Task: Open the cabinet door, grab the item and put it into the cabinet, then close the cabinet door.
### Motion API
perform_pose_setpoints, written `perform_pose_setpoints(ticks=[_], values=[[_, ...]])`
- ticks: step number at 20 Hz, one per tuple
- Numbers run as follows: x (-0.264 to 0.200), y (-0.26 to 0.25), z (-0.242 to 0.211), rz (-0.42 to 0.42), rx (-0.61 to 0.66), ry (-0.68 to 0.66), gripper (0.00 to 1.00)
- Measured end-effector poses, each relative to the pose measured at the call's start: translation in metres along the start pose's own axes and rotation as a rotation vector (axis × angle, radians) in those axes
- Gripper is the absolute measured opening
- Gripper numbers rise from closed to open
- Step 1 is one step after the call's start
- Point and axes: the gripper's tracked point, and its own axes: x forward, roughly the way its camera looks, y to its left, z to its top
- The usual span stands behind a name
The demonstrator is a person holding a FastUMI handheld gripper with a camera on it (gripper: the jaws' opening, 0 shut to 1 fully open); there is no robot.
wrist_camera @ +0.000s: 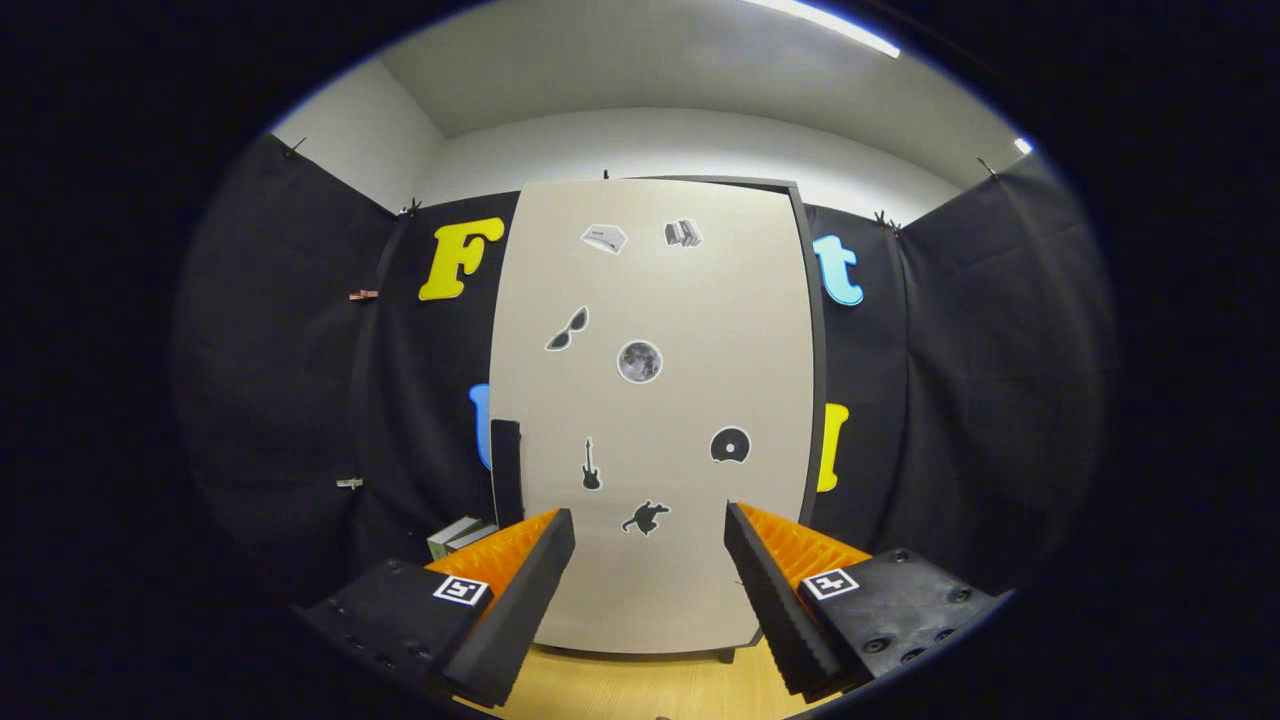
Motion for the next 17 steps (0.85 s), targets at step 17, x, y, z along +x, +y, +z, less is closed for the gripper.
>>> perform_pose_setpoints(ticks=[17], values=[[-0.011, -0.001, 0.0, -0.034, 0.0, 0.01, 0.98]])
